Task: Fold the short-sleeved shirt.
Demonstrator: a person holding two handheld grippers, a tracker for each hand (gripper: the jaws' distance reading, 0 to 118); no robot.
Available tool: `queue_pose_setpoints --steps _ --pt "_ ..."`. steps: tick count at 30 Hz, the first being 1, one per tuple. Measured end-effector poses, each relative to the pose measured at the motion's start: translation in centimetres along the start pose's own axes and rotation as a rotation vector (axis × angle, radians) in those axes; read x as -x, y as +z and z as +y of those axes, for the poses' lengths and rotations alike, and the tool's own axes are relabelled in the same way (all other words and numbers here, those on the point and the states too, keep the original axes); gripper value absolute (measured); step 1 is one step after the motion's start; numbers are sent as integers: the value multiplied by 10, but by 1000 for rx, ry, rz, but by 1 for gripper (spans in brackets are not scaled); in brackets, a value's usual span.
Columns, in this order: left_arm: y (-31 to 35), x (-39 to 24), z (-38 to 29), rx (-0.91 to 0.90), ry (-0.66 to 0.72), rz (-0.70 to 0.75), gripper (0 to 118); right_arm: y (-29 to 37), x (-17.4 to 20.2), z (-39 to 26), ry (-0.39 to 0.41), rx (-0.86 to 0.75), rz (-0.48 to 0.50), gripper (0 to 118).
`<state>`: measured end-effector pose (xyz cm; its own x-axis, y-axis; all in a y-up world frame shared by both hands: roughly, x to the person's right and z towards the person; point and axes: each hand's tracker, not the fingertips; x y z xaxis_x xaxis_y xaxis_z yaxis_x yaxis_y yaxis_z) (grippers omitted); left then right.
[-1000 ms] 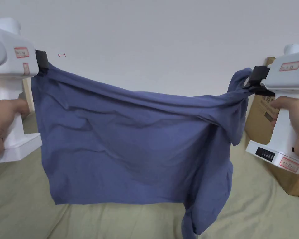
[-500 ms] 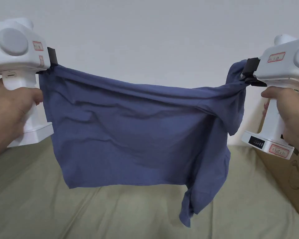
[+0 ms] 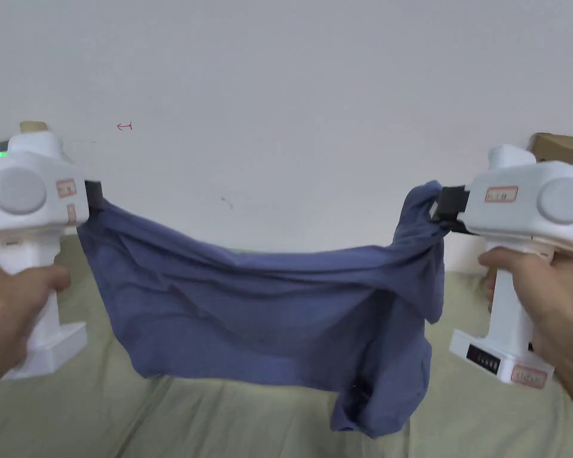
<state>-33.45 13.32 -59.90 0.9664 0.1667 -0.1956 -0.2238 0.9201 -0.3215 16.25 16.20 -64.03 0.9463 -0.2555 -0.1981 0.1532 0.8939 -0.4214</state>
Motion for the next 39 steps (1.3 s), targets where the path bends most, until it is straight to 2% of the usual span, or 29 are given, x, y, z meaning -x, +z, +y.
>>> queue_pose_setpoints --steps 5,10,14,18,21,23,25,28,30,31,32,33,34,35,37,39 --pt "11 23 -75 85 31 -10 5 9 -8 -75 -33 102 43 5" --pt "47 53 -152 156 107 -25 5 35 -30 -162 -117 177 57 5" --pt "90 77 -218 235 153 -20 5 80 -42 -235 -213 276 63 5" --pt "134 97 -262 295 211 -13 5 130 -47 -286 -253 331 39 5" --pt "167 100 -278 311 173 -3 5 165 -40 -314 -253 370 16 5" --pt "187 97 -289 329 79 -5 5 180 -38 -328 -250 378 8 5" --pt "190 98 -301 376 -34 16 5 185 -37 -345 -252 410 -45 5" --pt "198 95 -316 405 9 -2 5 177 -44 -375 -299 500 -53 5" --pt "198 95 -327 416 13 22 5 170 -47 -394 -290 513 -89 7" --pt "196 95 -332 422 3 30 6 167 -48 -400 -288 537 -149 18" --pt "190 101 -338 467 -16 55 18 166 -50 -403 -273 557 -174 46" --pt "189 101 -338 482 -19 66 45 168 -51 -406 -270 551 -180 86" --pt "191 103 -336 485 0 40 98 174 -52 -405 -273 537 -187 112" --pt "195 103 -333 482 39 -26 116 185 -53 -399 -284 466 -164 113" --pt "217 98 -313 350 74 -99 115 211 -50 -380 -283 343 -138 113" --pt "238 83 -293 259 -3 -118 115 238 -41 -359 -233 239 -97 114"
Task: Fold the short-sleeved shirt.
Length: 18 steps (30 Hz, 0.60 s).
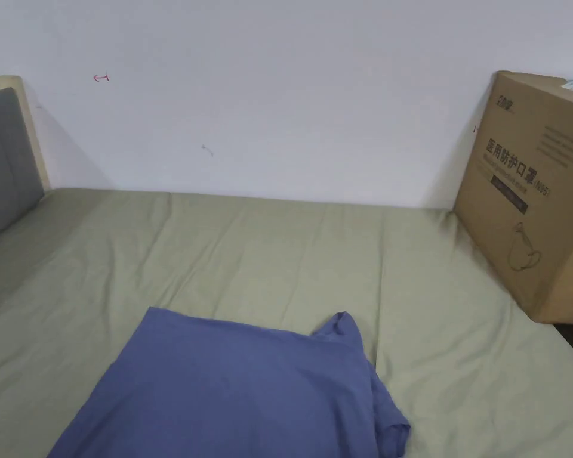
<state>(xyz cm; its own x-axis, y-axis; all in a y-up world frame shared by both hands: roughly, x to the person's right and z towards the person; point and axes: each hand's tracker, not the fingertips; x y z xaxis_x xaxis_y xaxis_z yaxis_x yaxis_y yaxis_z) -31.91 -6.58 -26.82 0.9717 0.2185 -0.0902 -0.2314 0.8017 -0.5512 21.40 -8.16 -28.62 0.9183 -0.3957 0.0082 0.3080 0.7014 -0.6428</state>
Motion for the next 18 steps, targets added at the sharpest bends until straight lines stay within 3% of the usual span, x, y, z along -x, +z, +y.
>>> queue_pose_setpoints --steps 4,6,7,9,10,11,12,13,14,16,18 --pt "42 -43 18 -208 -151 -38 115 65 32 8 188 -243 75 113" --pt "57 -60 20 -278 -160 -123 109 86 47 6 279 -311 87 113" --pt "63 -68 20 -297 -154 -147 89 94 52 4 292 -334 91 109" --pt "71 -87 17 -323 -174 -133 69 108 64 -2 328 -380 84 107" --pt "72 -94 16 -328 -196 -115 44 111 67 -4 350 -400 89 98" --pt "71 -101 16 -314 -228 -68 0 116 72 -6 379 -424 74 68" --pt "74 -104 14 -326 -205 -81 0 116 78 -8 398 -434 -4 21" --pt "66 -93 6 -306 -195 -136 0 118 78 -9 391 -445 -32 0" --pt "64 -94 6 -293 -176 -143 0 116 76 -5 403 -423 66 0" --pt "63 -95 4 -297 -173 -141 0 115 80 -6 397 -423 28 0" --pt "59 -89 7 -295 -180 -126 0 113 74 1 363 -397 62 0"
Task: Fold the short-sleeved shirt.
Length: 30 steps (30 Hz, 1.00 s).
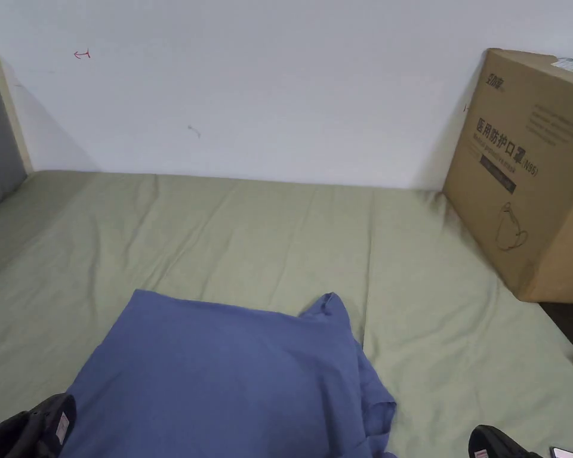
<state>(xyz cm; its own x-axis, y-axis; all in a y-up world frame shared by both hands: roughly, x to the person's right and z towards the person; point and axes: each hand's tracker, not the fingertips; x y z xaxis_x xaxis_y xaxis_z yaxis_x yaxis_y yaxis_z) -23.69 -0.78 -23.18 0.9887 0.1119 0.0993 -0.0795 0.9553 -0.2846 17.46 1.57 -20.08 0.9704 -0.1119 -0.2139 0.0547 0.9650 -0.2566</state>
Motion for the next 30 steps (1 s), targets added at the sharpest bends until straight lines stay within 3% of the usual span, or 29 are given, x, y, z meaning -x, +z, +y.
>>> queue_pose_setpoints --steps 8,12,16,17,18,19,22,25,27,30 --pt "-49 24 14 31 23 -13 0 -23 -13 -4 -43 46 -13 0" --pt "-146 59 33 128 87 -46 0 -37 -17 -12 -83 83 0 0" --pt "-281 86 42 288 61 48 0 -54 -23 -22 -122 132 4 0" --pt "-318 94 40 329 37 91 10 -59 -25 -24 -129 144 -2 0" --pt "-356 102 37 381 58 90 35 -64 -27 -25 -138 157 -5 0" --pt "-383 107 33 412 44 91 74 -68 -28 -27 -142 165 -5 0" --pt "-472 127 12 570 65 164 94 -81 -33 -32 -153 201 -24 0" --pt "-527 141 -13 623 157 183 95 -92 -42 -40 -190 238 -38 0" --pt "-543 141 -28 700 111 285 95 -99 -48 -44 -203 263 -54 0" --pt "-554 144 -44 728 131 288 94 -106 -54 -48 -212 287 -69 0"
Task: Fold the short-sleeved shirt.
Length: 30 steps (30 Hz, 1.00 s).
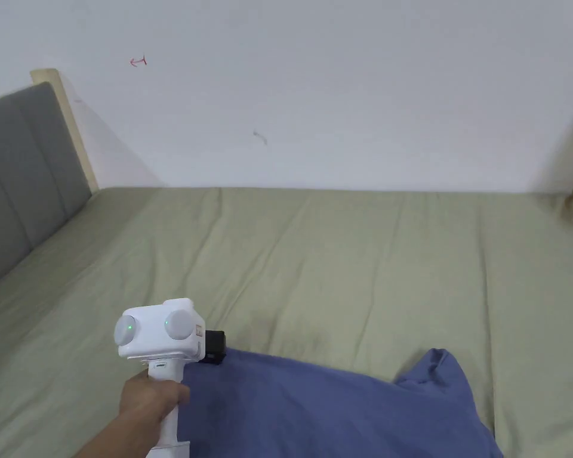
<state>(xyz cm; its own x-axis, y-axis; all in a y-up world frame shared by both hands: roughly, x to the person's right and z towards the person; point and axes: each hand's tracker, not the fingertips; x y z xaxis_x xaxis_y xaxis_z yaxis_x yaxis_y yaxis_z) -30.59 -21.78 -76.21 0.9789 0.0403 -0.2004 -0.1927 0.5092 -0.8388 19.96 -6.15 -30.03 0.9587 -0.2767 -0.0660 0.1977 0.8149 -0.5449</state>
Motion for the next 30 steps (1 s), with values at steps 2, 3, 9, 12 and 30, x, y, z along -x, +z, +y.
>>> queue_pose_setpoints --steps 2,3,9,12,30 --pt "5 -3 -10 -3 -10 -5 87 -4 -2 1 -10 8 4 0" --pt "9 -6 -9 -27 -40 2 80 -6 -3 1 -14 9 7 0" --pt "40 -24 -10 -30 -125 -16 3 -25 -5 12 -2 15 31 0" --pt "62 -26 -11 -92 -173 -27 3 -55 -9 37 -13 43 67 1" --pt "126 15 -39 -128 -121 -126 3 -447 -58 127 -317 548 37 117"
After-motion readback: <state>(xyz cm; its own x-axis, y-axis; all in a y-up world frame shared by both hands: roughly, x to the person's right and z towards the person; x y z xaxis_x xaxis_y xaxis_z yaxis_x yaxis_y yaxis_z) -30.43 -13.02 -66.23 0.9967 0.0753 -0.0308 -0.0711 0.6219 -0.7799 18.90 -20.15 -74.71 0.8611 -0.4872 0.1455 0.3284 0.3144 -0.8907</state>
